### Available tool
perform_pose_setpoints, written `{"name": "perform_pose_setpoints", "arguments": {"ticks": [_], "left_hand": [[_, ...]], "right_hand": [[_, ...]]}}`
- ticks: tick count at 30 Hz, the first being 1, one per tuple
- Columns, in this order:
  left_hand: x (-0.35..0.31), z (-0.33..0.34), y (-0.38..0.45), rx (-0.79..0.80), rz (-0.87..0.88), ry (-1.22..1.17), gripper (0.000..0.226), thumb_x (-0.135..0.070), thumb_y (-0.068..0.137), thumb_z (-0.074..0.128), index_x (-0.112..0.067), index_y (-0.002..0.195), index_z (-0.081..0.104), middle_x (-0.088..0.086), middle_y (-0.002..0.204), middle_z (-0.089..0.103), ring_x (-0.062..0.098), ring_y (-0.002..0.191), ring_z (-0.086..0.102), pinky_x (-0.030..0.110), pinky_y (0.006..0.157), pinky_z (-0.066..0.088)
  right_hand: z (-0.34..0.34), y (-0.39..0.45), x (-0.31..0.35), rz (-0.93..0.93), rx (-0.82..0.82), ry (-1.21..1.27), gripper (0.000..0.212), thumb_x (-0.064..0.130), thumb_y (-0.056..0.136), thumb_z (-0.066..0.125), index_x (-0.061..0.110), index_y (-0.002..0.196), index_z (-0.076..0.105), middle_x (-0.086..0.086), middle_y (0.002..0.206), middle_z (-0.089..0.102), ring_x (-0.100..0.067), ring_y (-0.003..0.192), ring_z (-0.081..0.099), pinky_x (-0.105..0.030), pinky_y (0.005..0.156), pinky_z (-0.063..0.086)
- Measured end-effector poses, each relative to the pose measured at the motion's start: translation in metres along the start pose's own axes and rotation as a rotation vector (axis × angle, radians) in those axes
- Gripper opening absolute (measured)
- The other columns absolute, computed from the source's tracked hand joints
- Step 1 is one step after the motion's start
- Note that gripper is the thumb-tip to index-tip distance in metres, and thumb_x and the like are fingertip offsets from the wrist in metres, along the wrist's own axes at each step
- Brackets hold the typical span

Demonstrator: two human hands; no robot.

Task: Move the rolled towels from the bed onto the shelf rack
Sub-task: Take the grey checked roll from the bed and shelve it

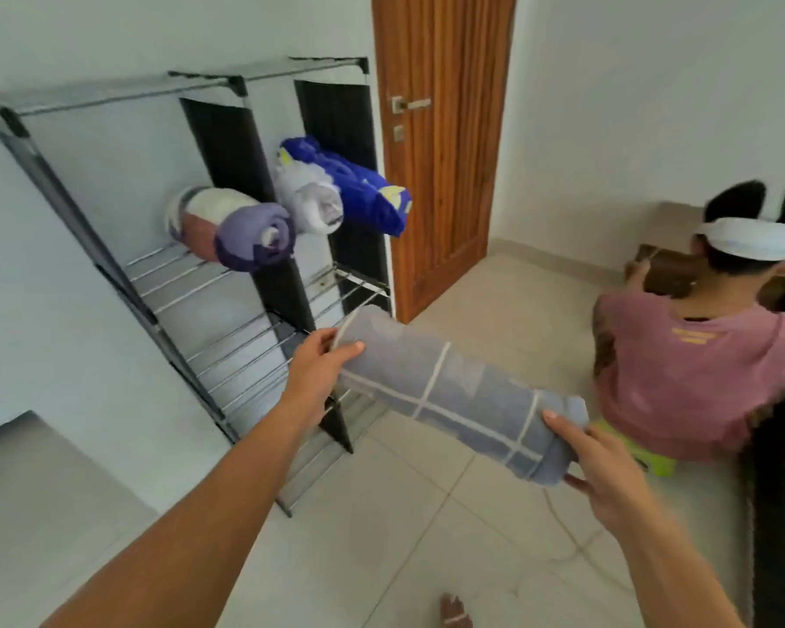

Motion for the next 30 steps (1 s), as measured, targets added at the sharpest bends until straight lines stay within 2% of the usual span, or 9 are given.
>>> {"name": "perform_pose_setpoints", "arguments": {"ticks": [1, 3, 5, 10, 13, 16, 21, 26, 30], "left_hand": [[-0.005, -0.024, 0.010, -0.070, 0.015, -0.006, 0.022, -0.014, 0.081, 0.070, -0.014, 0.102, 0.062, 0.006, 0.101, 0.065, 0.024, 0.093, 0.060, 0.045, 0.090, 0.051], [-0.015, -0.066, 0.030, -0.221, 0.044, -0.032, 0.013, -0.020, 0.083, 0.069, -0.017, 0.092, 0.061, 0.002, 0.095, 0.061, 0.020, 0.088, 0.057, 0.042, 0.084, 0.050], [-0.024, -0.101, 0.050, -0.374, 0.072, -0.064, 0.016, -0.028, 0.086, 0.065, -0.014, 0.093, 0.060, 0.001, 0.094, 0.058, 0.017, 0.086, 0.052, 0.038, 0.079, 0.045], [-0.054, -0.152, 0.105, -0.611, 0.117, -0.097, 0.019, -0.028, 0.091, 0.060, -0.011, 0.099, 0.062, -0.004, 0.089, 0.057, 0.018, 0.088, 0.051, 0.037, 0.084, 0.043], [-0.082, -0.171, 0.140, -0.691, 0.162, 0.003, 0.018, -0.026, 0.092, 0.057, -0.014, 0.104, 0.060, -0.001, 0.094, 0.056, 0.021, 0.096, 0.052, 0.035, 0.086, 0.045], [-0.102, -0.195, 0.169, -0.767, 0.170, 0.111, 0.030, -0.029, 0.093, 0.056, -0.013, 0.118, 0.057, -0.001, 0.106, 0.054, 0.019, 0.099, 0.052, 0.032, 0.085, 0.044], [-0.134, -0.241, 0.209, -0.811, 0.131, 0.266, 0.032, -0.030, 0.091, 0.054, -0.012, 0.117, 0.058, 0.002, 0.106, 0.056, 0.019, 0.097, 0.054, 0.031, 0.082, 0.045], [-0.157, -0.285, 0.244, -0.836, 0.073, 0.296, 0.015, -0.027, 0.087, 0.057, -0.012, 0.091, 0.056, 0.005, 0.089, 0.055, 0.020, 0.085, 0.051, 0.028, 0.069, 0.040], [-0.158, -0.305, 0.271, -0.833, 0.014, 0.342, 0.033, -0.024, 0.086, 0.057, -0.003, 0.111, 0.062, 0.012, 0.105, 0.062, 0.025, 0.093, 0.058, 0.030, 0.073, 0.042]], "right_hand": [[0.026, 0.012, 0.008, -0.027, 0.052, -0.022, 0.011, 0.028, 0.082, 0.069, 0.020, 0.086, 0.063, -0.006, 0.097, 0.066, -0.019, 0.088, 0.060, -0.050, 0.091, 0.046], [0.076, 0.035, 0.026, -0.106, 0.151, -0.061, 0.010, 0.026, 0.080, 0.070, 0.021, 0.086, 0.064, -0.007, 0.100, 0.068, -0.016, 0.090, 0.062, -0.039, 0.081, 0.050], [0.123, 0.058, 0.043, -0.177, 0.264, -0.077, 0.021, 0.024, 0.078, 0.072, 0.022, 0.098, 0.065, -0.003, 0.104, 0.069, -0.012, 0.093, 0.063, -0.031, 0.076, 0.047], [0.220, 0.115, 0.074, -0.088, 0.533, 0.046, 0.053, 0.025, 0.069, 0.070, 0.014, 0.120, 0.060, -0.007, 0.117, 0.068, -0.027, 0.104, 0.065, -0.044, 0.077, 0.054], [0.267, 0.139, 0.084, -0.040, 0.608, 0.090, 0.062, 0.025, 0.063, 0.077, 0.013, 0.121, 0.059, -0.009, 0.117, 0.067, -0.028, 0.102, 0.065, -0.042, 0.069, 0.056], [0.311, 0.150, 0.086, -0.003, 0.646, 0.127, 0.066, 0.027, 0.064, 0.074, 0.013, 0.126, 0.056, -0.008, 0.119, 0.065, -0.027, 0.104, 0.064, -0.044, 0.070, 0.057], [0.376, 0.138, 0.091, 0.032, 0.730, 0.183, 0.057, 0.029, 0.067, 0.067, 0.024, 0.123, 0.055, -0.005, 0.116, 0.064, -0.025, 0.105, 0.063, -0.049, 0.081, 0.056], [0.430, 0.125, 0.097, 0.056, 0.775, 0.206, 0.041, 0.030, 0.074, 0.065, 0.027, 0.114, 0.057, -0.008, 0.118, 0.062, -0.030, 0.110, 0.060, -0.051, 0.087, 0.054], [0.460, 0.125, 0.087, 0.095, 0.747, 0.202, 0.017, 0.027, 0.087, 0.063, 0.031, 0.103, 0.059, -0.006, 0.115, 0.062, -0.028, 0.109, 0.061, -0.053, 0.085, 0.055]]}}
Point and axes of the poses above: each hand's wrist, its own y-axis towards the middle knuckle, its own z-axis out of the palm, x = y × z, the point moved 7 cm from there along y, towards the middle knuckle
